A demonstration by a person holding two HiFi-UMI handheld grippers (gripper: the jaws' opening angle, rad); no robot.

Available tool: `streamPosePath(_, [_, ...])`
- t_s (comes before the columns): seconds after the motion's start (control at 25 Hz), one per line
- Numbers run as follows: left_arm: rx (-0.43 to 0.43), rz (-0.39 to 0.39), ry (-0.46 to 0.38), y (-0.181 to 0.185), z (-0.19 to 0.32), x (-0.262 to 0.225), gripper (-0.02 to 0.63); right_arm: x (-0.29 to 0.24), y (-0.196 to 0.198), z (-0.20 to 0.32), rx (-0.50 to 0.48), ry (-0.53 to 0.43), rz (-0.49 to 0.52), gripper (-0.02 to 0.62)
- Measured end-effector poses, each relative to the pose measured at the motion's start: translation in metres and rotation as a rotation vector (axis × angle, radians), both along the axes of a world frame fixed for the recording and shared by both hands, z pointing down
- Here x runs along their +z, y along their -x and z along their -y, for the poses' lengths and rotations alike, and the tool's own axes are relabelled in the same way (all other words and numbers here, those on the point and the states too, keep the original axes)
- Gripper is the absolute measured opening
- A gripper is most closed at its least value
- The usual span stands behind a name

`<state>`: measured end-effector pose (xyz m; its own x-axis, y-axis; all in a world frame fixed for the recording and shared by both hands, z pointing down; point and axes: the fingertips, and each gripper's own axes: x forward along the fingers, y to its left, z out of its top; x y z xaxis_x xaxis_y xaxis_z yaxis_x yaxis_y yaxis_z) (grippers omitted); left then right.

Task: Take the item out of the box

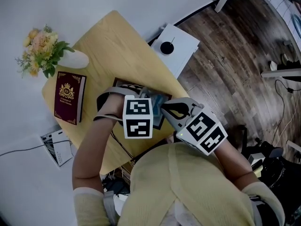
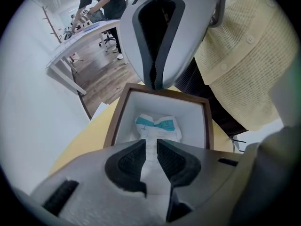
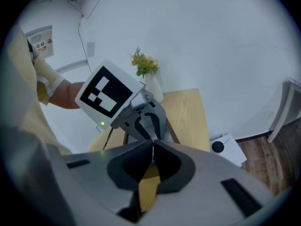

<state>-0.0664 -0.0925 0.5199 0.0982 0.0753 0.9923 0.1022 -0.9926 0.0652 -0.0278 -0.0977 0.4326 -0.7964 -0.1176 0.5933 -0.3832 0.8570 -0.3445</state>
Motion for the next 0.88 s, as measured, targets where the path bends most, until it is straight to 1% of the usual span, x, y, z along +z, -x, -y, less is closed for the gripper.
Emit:
streamPosePath(0.12, [-0.040,-0.012,0.012,-0.001,-0.003,0.003,0.091,-0.003,0.003,-0.002,-0.001,0.012,0.007,0.031])
streamPosePath(0.24, [-0.098,-0.024,0.039,-0.002,-0.009,0.005,0.154,-0.002,0.003,-0.003,-0.004,0.014,0.007,0.031])
streamPosePath(0.32, [-0.118,-0.029,0.032,-0.002,-0.009,0.006,0.167,-0.001,0.003,-0.003,-0.004,0.016,0.009,0.031])
streamPosePath(0.48, [-0.123,-0.025,0.015,-0.001,-0.010,0.007,0.172,-0.001,0.003,-0.004,0.000,0.020,0.013,0.031])
streamPosePath(0.68, [-0.158,-0.005,0.025,-0.001,-0.013,0.005,0.232,0.000,0.001,-0.006,0.002,0.025,0.013,0.031])
streamPosePath(0.76, [-0.181,0.009,0.004,0.002,-0.012,0.006,0.250,0.000,0.001,-0.007,0.002,0.027,0.014,0.031])
streamPosePath(0.88, [-0.211,0.009,-0.023,0.003,-0.009,0.006,0.253,0.000,0.001,-0.008,0.003,0.030,0.015,0.031])
